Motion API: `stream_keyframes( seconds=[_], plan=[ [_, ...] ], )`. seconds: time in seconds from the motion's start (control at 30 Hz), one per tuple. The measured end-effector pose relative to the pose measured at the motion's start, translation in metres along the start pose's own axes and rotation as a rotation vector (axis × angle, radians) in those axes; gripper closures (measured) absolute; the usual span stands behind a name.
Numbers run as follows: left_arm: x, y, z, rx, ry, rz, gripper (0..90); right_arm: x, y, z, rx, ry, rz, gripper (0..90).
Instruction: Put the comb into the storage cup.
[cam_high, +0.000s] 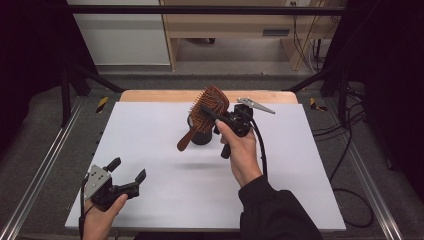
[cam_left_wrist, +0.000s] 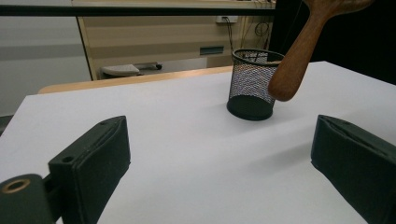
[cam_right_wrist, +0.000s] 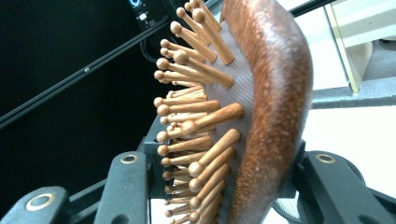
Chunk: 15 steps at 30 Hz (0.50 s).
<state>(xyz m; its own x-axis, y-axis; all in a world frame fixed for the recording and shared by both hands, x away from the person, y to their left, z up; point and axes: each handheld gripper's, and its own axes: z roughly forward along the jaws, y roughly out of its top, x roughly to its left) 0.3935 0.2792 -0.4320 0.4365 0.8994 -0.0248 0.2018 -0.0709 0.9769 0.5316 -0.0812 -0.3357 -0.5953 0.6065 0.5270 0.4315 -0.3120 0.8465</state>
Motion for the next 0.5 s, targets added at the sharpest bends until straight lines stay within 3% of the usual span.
stream_keyframes(
  seconds=[0.33, 0.5],
  plan=[
    [0.002, 0.0, 0.0, -0.009, 0.007, -0.004, 4.9, -0.009, 0.016, 0.014, -0.032, -0.022, 0.015, 52.3],
    [0.008, 0.001, -0.001, -0.029, 0.004, 0.028, 5.8, -0.012, 0.023, 0.019, -0.041, -0.024, 0.023, 52.1]
  ],
)
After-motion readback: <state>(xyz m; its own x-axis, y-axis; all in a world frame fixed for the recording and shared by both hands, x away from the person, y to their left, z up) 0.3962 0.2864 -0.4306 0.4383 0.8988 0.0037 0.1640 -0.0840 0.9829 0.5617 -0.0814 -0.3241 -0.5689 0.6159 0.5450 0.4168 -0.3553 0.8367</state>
